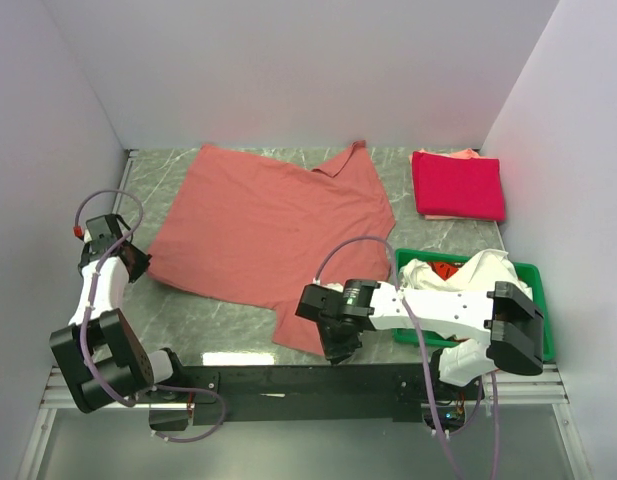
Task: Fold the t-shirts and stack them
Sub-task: Fold the tshirt
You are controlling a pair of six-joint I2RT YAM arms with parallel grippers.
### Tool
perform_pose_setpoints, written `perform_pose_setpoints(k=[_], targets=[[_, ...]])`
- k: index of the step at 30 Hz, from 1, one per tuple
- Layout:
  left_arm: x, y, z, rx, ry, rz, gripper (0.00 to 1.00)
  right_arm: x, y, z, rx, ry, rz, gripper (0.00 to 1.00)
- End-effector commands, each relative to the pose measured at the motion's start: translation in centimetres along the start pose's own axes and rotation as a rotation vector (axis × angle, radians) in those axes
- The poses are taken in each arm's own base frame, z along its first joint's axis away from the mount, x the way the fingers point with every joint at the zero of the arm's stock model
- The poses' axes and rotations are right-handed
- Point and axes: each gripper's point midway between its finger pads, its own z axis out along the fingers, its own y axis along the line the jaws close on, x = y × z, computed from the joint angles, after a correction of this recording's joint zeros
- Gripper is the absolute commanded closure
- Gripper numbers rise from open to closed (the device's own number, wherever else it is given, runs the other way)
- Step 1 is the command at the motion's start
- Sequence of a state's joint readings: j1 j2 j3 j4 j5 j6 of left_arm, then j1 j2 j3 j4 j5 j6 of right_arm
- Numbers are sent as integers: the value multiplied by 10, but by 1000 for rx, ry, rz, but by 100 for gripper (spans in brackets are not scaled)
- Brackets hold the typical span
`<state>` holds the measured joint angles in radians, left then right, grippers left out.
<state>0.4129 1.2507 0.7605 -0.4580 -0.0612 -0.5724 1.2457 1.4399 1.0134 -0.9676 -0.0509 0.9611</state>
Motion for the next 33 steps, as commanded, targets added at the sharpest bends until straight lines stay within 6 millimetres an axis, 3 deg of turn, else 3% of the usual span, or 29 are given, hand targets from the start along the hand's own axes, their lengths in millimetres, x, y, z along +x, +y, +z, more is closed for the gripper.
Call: perform_pose_setpoints(k=[1,8,17,23,24,33], targets=[[-9,-2,-10,13,-42,-8,99,-15,-3,-17,8,-58,37,100],[-12,-21,-2,69,-3,-5,99,-67,-24,-25,33,-128,54,100],[-8,-75,25,128,104,49,99,-150,-61,-41,62,-180,108,100],[-25,-114,41,132,120,72,99,-201,-94,-44,88,-189,159,100],[-38,-125,40,147,98,70,99,-208,-97,-44,87,-192,165,100],[-65,-172,69,178,107,59,99,-282,-142,-52,100,-238,247,100]])
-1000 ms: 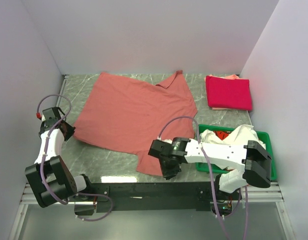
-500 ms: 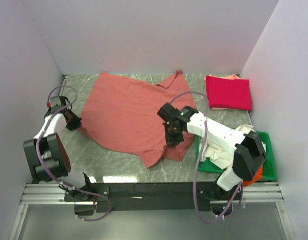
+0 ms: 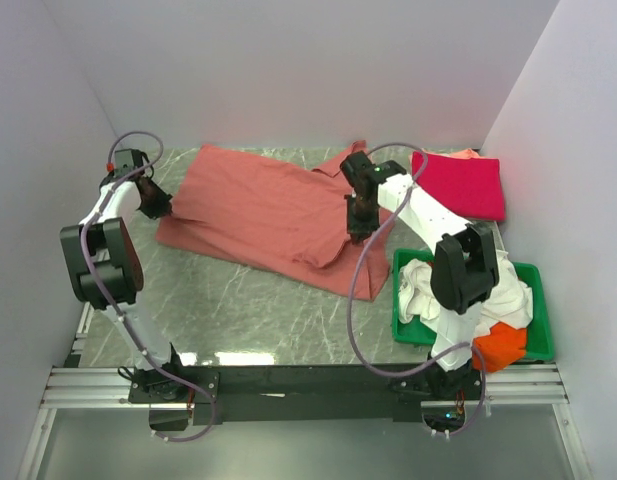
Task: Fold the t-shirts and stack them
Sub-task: Fold the tshirt
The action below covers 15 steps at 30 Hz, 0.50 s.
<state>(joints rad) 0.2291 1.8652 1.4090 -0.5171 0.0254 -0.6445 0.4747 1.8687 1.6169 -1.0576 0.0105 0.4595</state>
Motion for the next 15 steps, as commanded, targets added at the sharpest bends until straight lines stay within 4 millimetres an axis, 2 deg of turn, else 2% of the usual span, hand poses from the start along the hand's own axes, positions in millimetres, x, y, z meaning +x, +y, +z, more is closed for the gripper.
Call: perform_pose_setpoints(k=[1,2,3,5,6,7,12,15], targets=[[-18,-21,3,38,-18,-21,99,-33,-11,-12,-5,-44,-7,100],[-16,-22,10,36,-3,-20,99,-38,-13,-6,1,-33,-3,100],[-22,-29,10,49,-13,-21,99,-49,-17,-10,0,-49,9,100],[-24,-35,16,53,-10,-22,99,-56,-20,-3,7,-37,7,100],[-26,-36,17,56,-14,-25,99,-63,-19,-6,3,-48,7,100],[-27,-38,18,59,-15,-32,99,-65,-23,-1,12,-36,8,100],[-35,-45,20,86,-41,-53,99,-78,-32,1,21,-39,22,100],[-36,-49,30,91,-22,-62,99,-83,-36,5,19,-36,36,100]])
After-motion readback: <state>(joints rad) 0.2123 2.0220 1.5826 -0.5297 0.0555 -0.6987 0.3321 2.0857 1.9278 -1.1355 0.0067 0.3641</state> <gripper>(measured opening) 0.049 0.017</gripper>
